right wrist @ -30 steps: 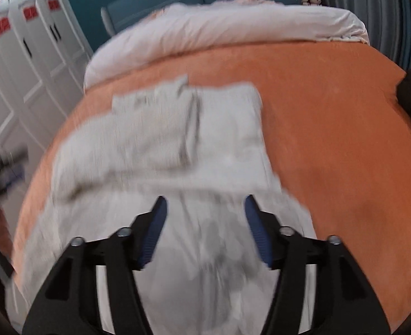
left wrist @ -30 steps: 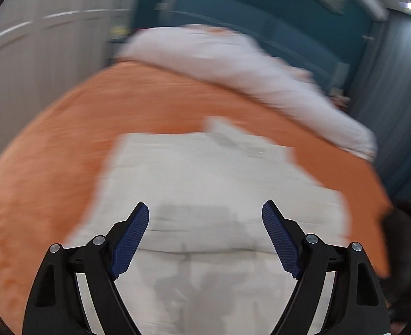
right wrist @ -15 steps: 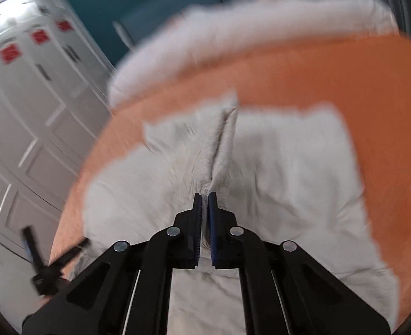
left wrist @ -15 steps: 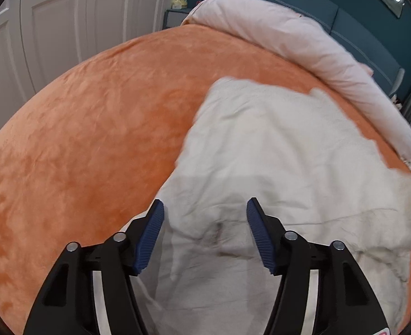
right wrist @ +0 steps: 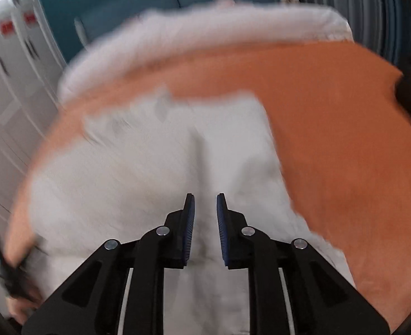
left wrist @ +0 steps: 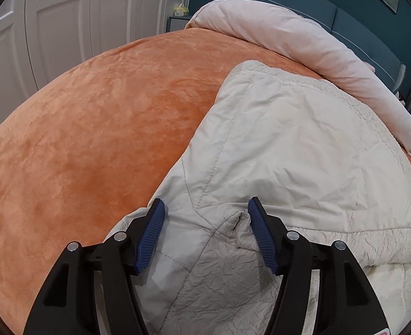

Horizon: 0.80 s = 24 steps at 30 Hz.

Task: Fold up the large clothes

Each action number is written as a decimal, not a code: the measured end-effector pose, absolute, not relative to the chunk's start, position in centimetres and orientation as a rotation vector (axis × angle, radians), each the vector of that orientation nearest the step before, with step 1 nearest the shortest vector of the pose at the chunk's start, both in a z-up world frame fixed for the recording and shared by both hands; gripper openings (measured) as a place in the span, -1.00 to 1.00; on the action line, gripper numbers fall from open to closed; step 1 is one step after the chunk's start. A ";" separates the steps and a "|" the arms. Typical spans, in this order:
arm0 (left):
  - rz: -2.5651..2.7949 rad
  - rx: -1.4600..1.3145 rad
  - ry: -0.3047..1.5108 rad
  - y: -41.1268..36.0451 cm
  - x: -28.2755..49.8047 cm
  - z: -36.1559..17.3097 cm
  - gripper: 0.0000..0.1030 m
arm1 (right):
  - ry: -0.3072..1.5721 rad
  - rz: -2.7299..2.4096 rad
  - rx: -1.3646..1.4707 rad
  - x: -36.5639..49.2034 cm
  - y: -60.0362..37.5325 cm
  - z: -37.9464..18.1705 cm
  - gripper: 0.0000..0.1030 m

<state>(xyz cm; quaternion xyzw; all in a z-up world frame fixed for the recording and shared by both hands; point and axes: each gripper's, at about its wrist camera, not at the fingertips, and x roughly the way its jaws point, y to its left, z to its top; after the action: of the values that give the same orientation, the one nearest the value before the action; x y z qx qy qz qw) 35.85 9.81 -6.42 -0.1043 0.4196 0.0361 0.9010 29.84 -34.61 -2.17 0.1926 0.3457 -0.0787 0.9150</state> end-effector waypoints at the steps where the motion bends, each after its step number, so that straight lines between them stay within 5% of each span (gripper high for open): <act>1: 0.076 -0.214 0.863 9.8 35.8 -6.5 0.18 | 0.693 -0.118 0.378 30.5 -33.4 -0.8 -0.68; 6: 0.071 -0.227 0.849 9.9 35.6 -6.6 0.18 | 0.732 0.232 0.199 38.2 -20.8 2.9 -0.73; 13: 0.056 -0.255 0.828 10.3 35.3 -6.9 0.20 | 0.884 0.412 0.022 48.4 -5.5 -1.1 -0.84; 20: 0.044 -0.279 0.810 10.6 35.3 -7.2 0.20 | 1.055 0.400 -0.052 53.6 -2.5 -8.7 -1.00; 24: 0.046 -0.272 0.807 10.4 35.5 -7.4 0.21 | 0.977 0.423 -0.027 52.7 -3.2 -9.8 -1.00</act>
<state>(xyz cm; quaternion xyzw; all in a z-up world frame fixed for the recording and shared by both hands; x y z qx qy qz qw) 35.52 10.43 -7.40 -0.1320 0.3912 0.0225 0.9105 52.73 -3.19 -9.76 -0.0127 0.4656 0.2016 0.8616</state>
